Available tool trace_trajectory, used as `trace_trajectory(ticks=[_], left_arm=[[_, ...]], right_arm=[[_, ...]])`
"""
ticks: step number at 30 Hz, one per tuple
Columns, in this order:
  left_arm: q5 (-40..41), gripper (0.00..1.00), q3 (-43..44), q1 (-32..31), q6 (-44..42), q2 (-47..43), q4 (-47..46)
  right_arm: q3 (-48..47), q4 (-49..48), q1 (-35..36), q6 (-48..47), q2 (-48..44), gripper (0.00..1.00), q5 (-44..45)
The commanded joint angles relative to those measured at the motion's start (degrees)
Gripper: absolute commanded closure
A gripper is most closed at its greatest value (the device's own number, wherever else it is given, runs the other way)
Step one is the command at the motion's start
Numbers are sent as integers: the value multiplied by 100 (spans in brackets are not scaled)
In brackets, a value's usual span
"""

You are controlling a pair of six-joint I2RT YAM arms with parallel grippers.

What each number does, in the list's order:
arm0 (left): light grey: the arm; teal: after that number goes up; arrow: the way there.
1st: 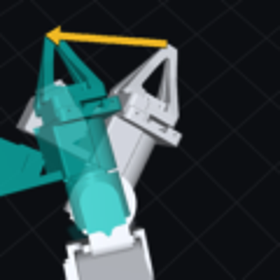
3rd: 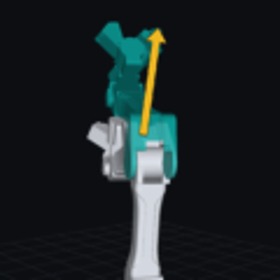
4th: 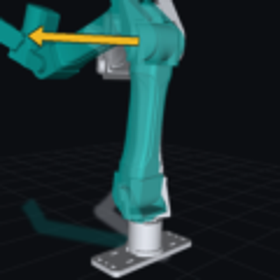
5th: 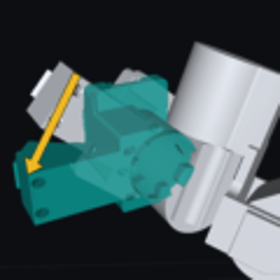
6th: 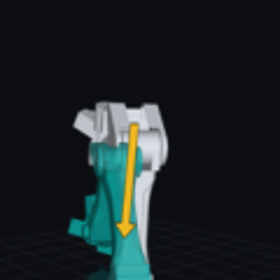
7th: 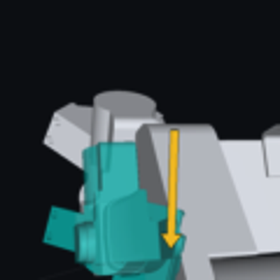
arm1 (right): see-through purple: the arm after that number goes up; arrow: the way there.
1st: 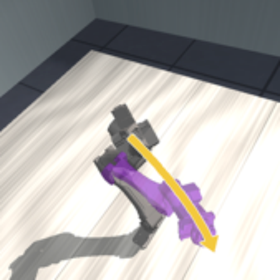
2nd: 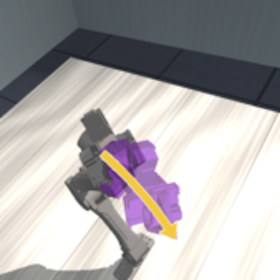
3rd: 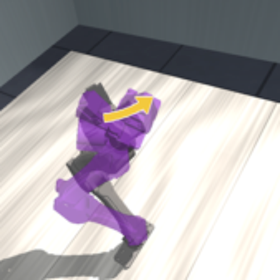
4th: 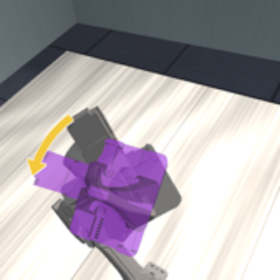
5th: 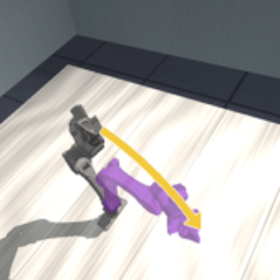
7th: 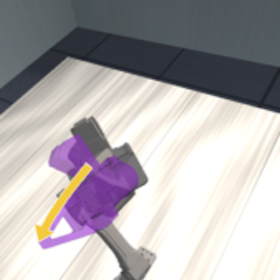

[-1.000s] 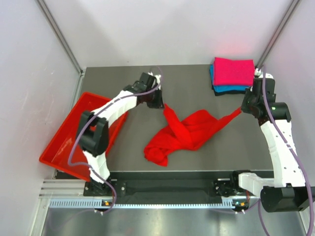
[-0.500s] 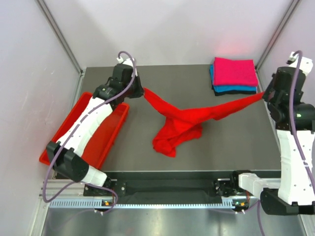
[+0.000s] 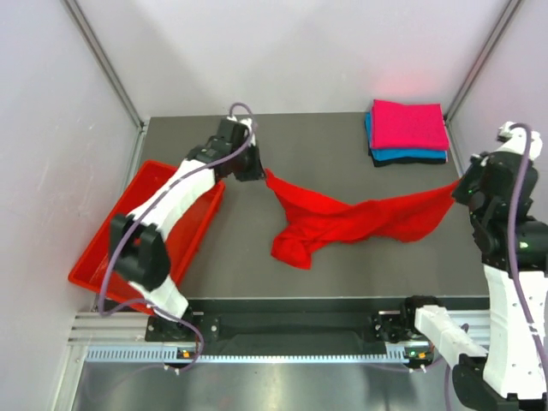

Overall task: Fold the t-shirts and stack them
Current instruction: Flatten the tshirt out

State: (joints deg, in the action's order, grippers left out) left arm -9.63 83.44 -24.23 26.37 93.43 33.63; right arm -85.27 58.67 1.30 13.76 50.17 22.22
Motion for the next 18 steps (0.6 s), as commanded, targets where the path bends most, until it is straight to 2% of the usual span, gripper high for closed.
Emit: trace_trajectory(ticks=[1,6,8,11,14,18], left_arm=[[-742,100,75,15,61,824,-322],[-1005,100,1103,15,-114,2301,258],[-1024,86,1384,23,-202,2591,250],[-561,61,1491,85,-238,2515,215],[-110,53,1090,199,-106,2024,49],[-240,52,245,208,-71,1451,-330]], right_arm=[[607,-523,-86,74,-42,100,-605],[916,-839,-86,57,10,100,-614],[995,-884,-86,30,45,100,-552],[1004,-902,-86,-14,124,100,-403],[995,-858,-86,-57,133,100,-245],[925,-744,-86,-75,142,100,194]])
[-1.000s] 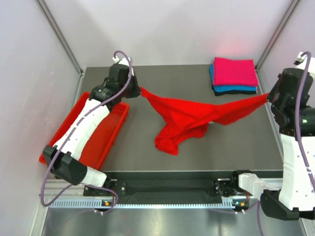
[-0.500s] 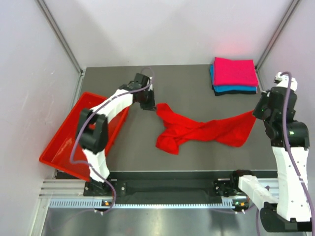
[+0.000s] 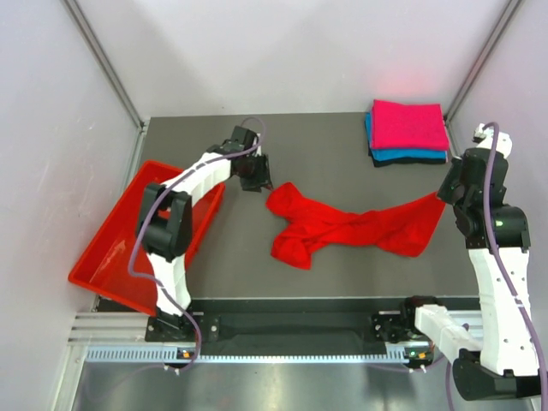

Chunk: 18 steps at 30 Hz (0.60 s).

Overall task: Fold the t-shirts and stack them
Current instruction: Flatten the tshirt out

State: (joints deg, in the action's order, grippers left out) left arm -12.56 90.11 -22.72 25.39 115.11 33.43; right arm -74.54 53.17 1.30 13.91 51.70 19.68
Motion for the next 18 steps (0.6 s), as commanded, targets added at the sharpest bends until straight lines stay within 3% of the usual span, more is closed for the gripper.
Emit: trace_trajectory(ticks=[1,8,18], left_arm=[[-1,52,-589,57,89,-796,-476],[-133,52,-1881,57,625,-1210,-1285],[-124,55,-2181,66,1152,-850,-1971]], right_arm=[[-174,-193,-86,-82,-11,100,484],[-201,-184,-77,-38,-11,100,238],[-157,-201,-77,-46,-90,100,132]])
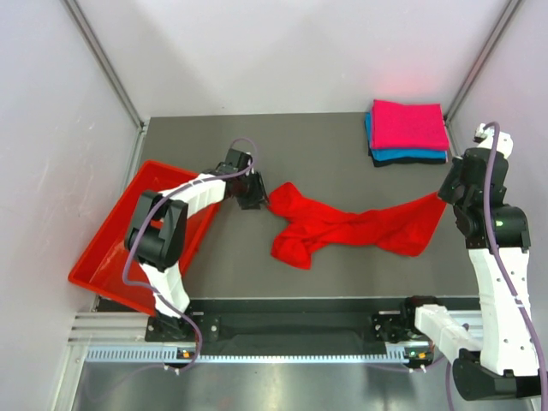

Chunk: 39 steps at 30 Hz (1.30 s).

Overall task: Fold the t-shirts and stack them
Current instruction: Flatten the tshirt out

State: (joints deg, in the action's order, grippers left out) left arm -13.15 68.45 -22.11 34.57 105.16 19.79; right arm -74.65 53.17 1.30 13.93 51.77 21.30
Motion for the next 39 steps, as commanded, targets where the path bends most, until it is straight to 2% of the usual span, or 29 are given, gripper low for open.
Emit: trace_trajectory(ticks=[1,16,31,35,36,39], left_arm=[[-74,55,-7,-4,243,162,-652],[190,56,292,-4,94,628,-380],[75,64,582,-57,-3,971,-230],[58,76,617,-74,-3,1041,-230],[49,84,617,-74,-11,1032,-239],[23,100,774,-74,-2,980,-143]], right_arm=[[-146,-201,-86,-40,-105,100,-47],[-172,-281,-86,-49,-62,100,-170],[-120,-395,-77,13,-70,100,-310],[-50,-439,-86,13,-79,100,-302],[-32,-465,-86,22,-79,100,-302],[21,-561,-86,30,-88,100,-328]])
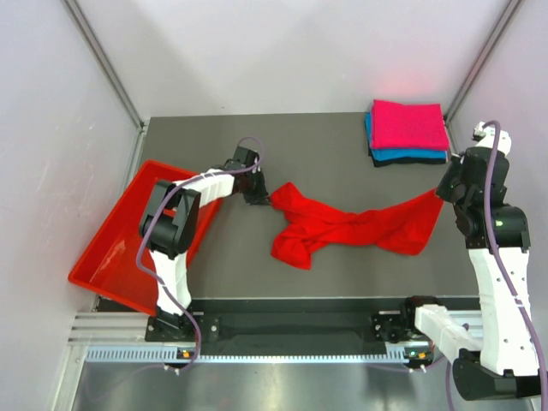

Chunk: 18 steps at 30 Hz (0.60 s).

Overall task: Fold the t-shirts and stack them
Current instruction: Flatten the tshirt out

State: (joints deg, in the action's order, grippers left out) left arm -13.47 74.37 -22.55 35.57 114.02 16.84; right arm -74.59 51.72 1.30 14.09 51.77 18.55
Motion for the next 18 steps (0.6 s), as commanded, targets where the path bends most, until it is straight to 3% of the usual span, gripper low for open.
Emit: trace_trajectory(ticks=[1,7,11,14,18], left_arm=[[38,100,279,-22,-129,60,222],[818,100,2026,110,-515,-459,1382],[1057,100,4052,329,-587,-696,2005],[1250,100,5529,584,-587,-758,2507],[1277,100,6178,1005,-429,-1301,2457]], right_arm=[[40,-452,-86,24,-79,100,-105],[-608,-1128,-86,-11,491,100,-501],[-1715,-2050,-86,-301,852,100,-1168],[-2760,-2421,-86,-100,1343,100,-1178],[-3474,-3000,-86,59,1468,100,-1055]])
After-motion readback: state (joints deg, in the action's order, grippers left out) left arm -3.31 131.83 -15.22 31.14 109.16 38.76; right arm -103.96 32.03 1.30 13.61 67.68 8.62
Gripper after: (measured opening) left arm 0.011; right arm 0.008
